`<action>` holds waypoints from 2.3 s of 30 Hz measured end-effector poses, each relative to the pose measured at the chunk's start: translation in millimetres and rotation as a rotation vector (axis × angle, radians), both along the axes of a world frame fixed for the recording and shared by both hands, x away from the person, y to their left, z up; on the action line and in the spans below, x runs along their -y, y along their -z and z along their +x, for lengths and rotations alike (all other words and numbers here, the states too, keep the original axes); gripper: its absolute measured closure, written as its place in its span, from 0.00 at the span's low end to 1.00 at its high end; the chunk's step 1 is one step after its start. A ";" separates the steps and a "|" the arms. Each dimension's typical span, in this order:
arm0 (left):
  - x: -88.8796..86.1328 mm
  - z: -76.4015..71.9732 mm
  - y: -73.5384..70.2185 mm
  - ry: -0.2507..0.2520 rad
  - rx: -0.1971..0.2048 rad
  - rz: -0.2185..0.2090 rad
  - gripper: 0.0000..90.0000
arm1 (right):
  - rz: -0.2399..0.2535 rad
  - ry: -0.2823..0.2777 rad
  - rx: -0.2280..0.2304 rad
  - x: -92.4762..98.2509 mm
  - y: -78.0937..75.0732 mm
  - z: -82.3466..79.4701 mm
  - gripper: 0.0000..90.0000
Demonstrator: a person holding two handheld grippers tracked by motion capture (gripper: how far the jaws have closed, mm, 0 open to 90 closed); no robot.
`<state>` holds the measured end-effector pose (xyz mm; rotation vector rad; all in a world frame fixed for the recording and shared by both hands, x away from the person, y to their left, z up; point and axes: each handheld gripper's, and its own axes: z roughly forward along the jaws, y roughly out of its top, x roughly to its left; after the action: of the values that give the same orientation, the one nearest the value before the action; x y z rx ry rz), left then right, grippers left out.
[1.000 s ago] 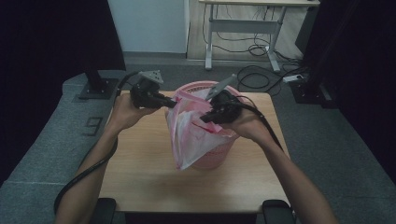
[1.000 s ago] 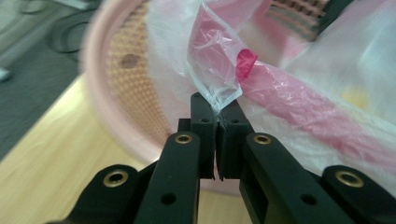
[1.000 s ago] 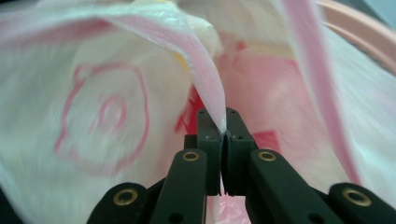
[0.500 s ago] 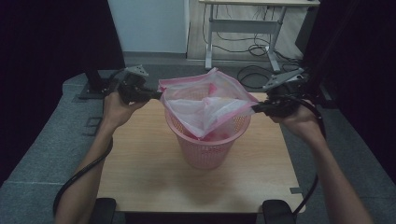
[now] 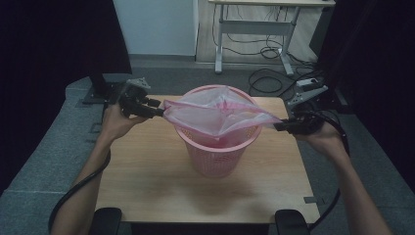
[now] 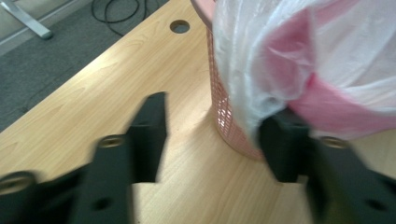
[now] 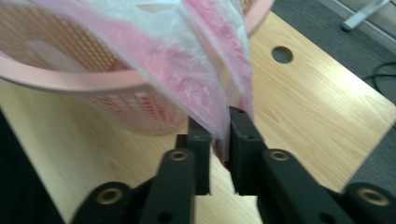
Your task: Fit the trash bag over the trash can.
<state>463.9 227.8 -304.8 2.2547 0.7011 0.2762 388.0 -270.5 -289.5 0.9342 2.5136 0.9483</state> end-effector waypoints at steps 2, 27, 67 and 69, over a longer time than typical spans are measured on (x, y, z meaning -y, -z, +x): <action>-4.1 -3.0 -4.7 0.004 0.008 0.006 0.35 | 0.012 -0.012 0.003 -0.1 -4.4 -1.3 0.78; 8.9 -25.4 -78.5 0.086 0.101 0.059 0.19 | 0.119 -0.039 0.076 -14.0 -53.5 10.8 0.42; 76.9 31.8 7.7 0.112 -0.028 0.075 0.38 | -0.027 0.083 -0.022 -72.3 19.8 77.6 0.60; 73.6 22.4 8.3 0.119 -0.032 0.063 0.38 | -0.034 0.075 -0.015 -73.9 20.7 66.9 0.59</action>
<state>486.3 154.2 -313.0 2.3552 0.5795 0.2074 454.9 -196.6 -310.2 1.0210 2.4801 0.8761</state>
